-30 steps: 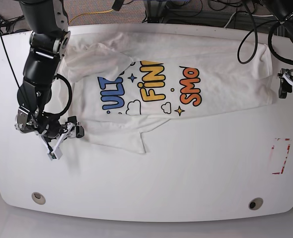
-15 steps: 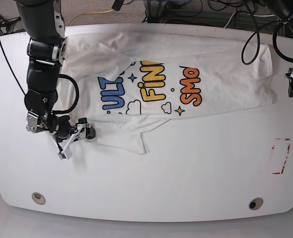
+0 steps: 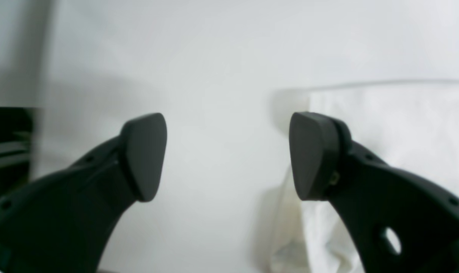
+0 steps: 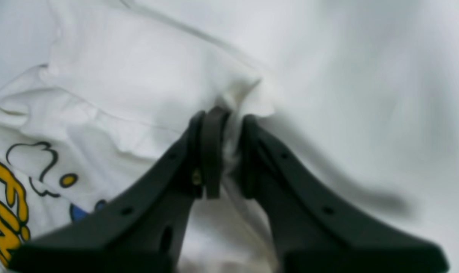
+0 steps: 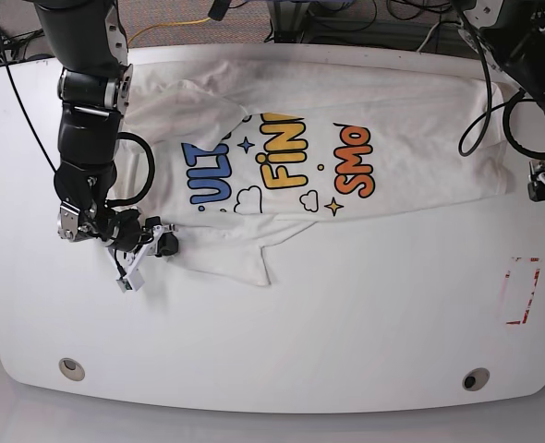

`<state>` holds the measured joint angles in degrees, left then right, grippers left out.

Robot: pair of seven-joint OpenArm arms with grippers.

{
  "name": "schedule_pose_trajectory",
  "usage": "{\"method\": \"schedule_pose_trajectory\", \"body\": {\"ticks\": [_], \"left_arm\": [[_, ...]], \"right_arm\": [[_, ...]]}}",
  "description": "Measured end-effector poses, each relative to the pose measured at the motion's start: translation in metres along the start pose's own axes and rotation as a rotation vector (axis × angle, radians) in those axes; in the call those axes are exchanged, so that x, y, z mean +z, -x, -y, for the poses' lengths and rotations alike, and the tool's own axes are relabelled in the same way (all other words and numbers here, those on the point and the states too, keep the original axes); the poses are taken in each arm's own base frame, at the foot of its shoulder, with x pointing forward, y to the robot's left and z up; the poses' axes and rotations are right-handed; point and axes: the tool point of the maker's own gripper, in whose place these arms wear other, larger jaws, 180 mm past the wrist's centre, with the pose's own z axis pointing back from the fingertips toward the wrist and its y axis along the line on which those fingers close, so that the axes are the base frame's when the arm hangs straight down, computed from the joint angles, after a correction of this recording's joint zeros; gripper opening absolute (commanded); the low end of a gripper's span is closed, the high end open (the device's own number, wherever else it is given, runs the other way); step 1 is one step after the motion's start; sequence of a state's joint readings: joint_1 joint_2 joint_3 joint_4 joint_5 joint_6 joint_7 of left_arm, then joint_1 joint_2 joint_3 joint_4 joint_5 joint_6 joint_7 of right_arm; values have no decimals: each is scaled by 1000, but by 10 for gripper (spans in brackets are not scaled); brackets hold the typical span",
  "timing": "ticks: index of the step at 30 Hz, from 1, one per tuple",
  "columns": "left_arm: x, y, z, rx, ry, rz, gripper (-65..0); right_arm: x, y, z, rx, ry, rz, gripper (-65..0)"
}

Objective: Fold the T-shirt properly
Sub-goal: 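Grasp the hem with the right gripper and the hem corner with the left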

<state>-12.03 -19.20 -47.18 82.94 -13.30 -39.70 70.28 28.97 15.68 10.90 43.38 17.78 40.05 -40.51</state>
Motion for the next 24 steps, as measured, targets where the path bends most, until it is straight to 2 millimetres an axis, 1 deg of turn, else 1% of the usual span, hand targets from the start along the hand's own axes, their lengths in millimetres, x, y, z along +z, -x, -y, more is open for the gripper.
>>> {"method": "schedule_pose_trajectory", "body": {"ticks": [4,8,10,12,15,18,21,24], "left_arm": [[-23,-1,30,-50,87,-38,-176],[-33,-14,57,-76,140,26,-174],[-38,-11,68,-81,161,21,-174],[-45,-5,79,-82,190,-3,-176],[-55,9,86,-70,220,-47,-178],[-60,19,86,-54,232,-80,-178],[-63,23,87,-47,239,-79,-178],[-64,26,83,-62,216,-96,-178]], "right_arm": [[0,0,0,0,0,0,-563],[0,0,0,-1,-1,1,-563],[0,0,0,0,-1,-1,-563],[0,0,0,-1,-1,-1,-563],[0,0,0,-2,-2,1,-563],[0,0,0,-2,-1,0,-564],[0,3,0,-4,-1,-4,-564],[0,4,0,-11,-4,6,-564]]}}
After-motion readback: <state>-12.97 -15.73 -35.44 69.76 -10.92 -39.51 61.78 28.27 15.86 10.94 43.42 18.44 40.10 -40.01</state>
